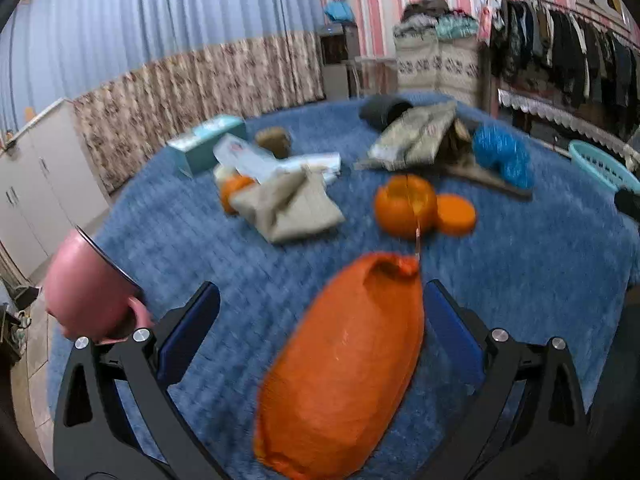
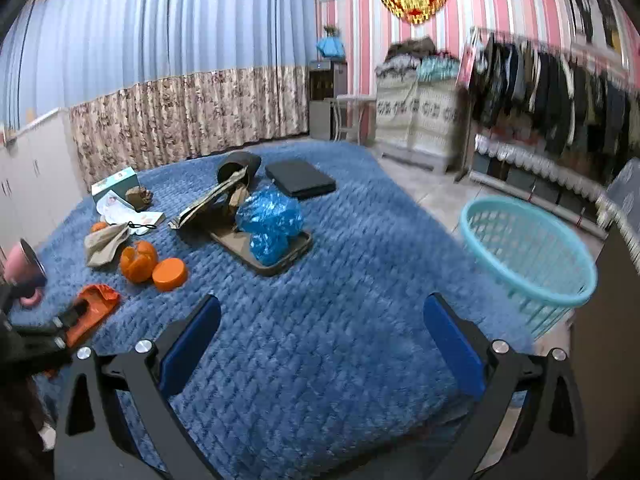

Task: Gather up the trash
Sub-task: 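Grasp the orange mesh bag with the left tool while the right tool grasps the orange lid, then carry both items to the blue basket and open both tools over it, then move both tools back over the rug items, then grasp the peeled orange with the left tool while the right tool grasps the blue plastic bag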

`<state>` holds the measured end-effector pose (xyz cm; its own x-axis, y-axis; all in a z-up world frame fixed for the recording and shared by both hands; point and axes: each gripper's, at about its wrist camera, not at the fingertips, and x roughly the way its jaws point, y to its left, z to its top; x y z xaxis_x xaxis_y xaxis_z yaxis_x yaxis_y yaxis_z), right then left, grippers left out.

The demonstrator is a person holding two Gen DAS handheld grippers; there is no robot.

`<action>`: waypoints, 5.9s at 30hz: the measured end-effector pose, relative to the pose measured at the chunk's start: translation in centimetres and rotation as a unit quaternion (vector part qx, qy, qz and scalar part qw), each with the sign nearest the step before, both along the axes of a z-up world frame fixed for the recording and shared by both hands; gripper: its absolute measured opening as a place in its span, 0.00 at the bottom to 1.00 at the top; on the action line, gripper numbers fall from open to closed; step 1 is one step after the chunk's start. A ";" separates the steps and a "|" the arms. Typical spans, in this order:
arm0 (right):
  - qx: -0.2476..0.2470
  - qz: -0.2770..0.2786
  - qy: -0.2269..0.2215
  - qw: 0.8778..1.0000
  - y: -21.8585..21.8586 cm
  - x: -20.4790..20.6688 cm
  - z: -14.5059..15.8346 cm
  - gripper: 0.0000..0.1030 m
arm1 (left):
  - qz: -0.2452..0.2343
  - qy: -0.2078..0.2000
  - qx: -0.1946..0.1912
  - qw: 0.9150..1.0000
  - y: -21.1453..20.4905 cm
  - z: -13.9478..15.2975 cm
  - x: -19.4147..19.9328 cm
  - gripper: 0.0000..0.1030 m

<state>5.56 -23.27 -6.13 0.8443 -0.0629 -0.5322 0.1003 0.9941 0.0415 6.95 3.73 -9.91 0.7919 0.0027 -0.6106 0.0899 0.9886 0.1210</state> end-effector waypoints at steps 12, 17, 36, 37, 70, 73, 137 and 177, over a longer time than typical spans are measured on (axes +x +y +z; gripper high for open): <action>-0.018 0.077 0.018 0.997 3.4 2.0 -0.8 0.96 | -0.052 0.038 -0.037 0.997 -0.1 -0.3 0.8 0.16; -0.016 0.109 0.030 0.993 5.4 4.1 -1.2 0.96 | -0.029 0.014 -0.047 0.998 1.5 1.9 1.6 0.16; -0.001 0.188 0.103 0.977 12.8 11.1 -4.3 0.49 | 0.031 -0.043 -0.064 0.997 6.9 7.2 4.1 0.16; 0.001 0.196 0.101 0.975 13.0 11.0 -4.2 0.39 | 0.033 -0.043 -0.064 0.996 6.9 7.3 4.3 0.16; 0.001 -0.157 -0.019 0.987 -24.9 0.6 3.8 0.39 | -0.302 -0.024 -0.108 0.947 -31.8 10.6 7.0 0.16; 0.012 -0.179 -0.018 0.984 -27.0 0.0 3.2 0.39 | -0.323 -0.010 -0.112 0.940 -36.2 9.3 7.9 0.16; 0.017 -0.115 -0.025 0.993 -14.1 7.1 3.3 0.93 | -0.087 -0.068 -0.088 0.990 -15.4 12.0 11.5 0.95; -0.011 0.003 0.037 0.999 -1.9 10.6 -1.0 0.93 | -0.041 0.098 -0.110 0.988 -3.4 -0.8 9.7 0.37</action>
<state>16.15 -25.17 -7.12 0.8033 -0.0709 -0.5913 0.0966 0.9953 0.0119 16.68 0.36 -10.70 0.6500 -0.2072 -0.7311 0.1721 0.9773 -0.1239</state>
